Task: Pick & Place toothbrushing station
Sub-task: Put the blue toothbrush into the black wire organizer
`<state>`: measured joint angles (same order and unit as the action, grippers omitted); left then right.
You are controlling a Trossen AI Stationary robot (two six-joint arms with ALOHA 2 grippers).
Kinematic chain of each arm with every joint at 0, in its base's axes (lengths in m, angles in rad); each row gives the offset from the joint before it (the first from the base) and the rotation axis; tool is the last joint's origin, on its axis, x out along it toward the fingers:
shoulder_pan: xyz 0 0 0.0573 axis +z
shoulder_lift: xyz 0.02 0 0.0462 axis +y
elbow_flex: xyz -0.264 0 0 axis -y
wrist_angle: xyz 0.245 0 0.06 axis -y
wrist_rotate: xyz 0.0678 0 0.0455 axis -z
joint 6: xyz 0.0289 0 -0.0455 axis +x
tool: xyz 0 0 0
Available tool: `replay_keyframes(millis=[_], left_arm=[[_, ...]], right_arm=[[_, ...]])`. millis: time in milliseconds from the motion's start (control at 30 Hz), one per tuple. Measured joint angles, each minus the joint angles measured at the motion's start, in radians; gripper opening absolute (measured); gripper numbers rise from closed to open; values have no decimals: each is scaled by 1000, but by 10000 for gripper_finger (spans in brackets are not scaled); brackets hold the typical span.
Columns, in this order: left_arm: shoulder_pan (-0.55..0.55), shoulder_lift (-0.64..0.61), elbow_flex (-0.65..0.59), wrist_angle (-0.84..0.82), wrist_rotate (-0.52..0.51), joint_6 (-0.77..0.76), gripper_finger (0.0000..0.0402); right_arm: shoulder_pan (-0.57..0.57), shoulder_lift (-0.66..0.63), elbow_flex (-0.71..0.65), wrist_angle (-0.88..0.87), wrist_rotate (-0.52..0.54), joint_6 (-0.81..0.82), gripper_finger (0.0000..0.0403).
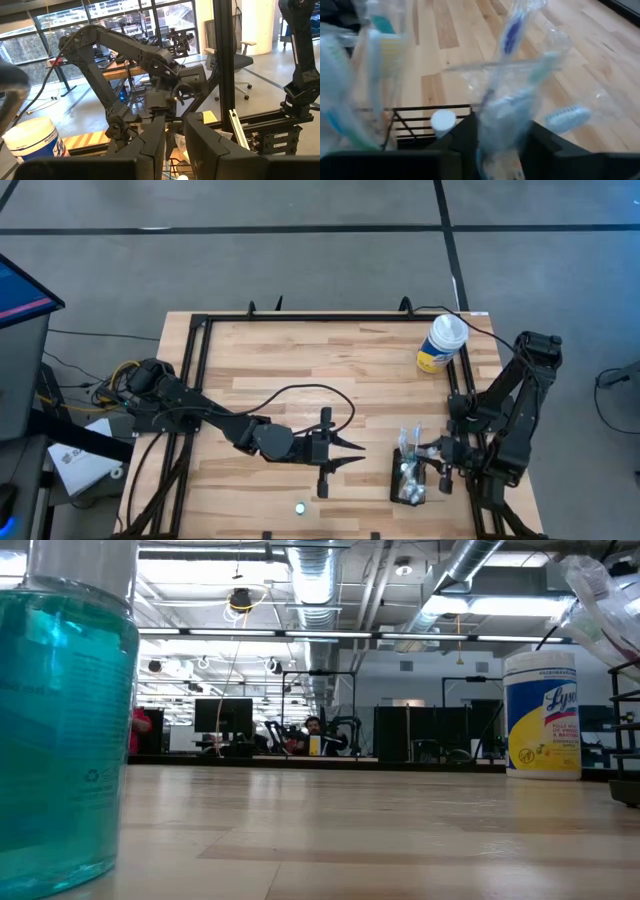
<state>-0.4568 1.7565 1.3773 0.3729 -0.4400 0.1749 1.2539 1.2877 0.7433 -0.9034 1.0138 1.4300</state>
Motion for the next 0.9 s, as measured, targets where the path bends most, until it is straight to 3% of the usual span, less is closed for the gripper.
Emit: replay_keyframes(millis=[167,333,900], left_arm=[[0,0,0,0,0,0,66],[0,0,0,0,0,0,66],[0,0,0,0,0,0,66]], right_arm=[[-8,-5,0,-14,-18,1,162],[-8,-48,0,-13,-19,3,187],[-6,-221,0,5,-19,-131,171]])
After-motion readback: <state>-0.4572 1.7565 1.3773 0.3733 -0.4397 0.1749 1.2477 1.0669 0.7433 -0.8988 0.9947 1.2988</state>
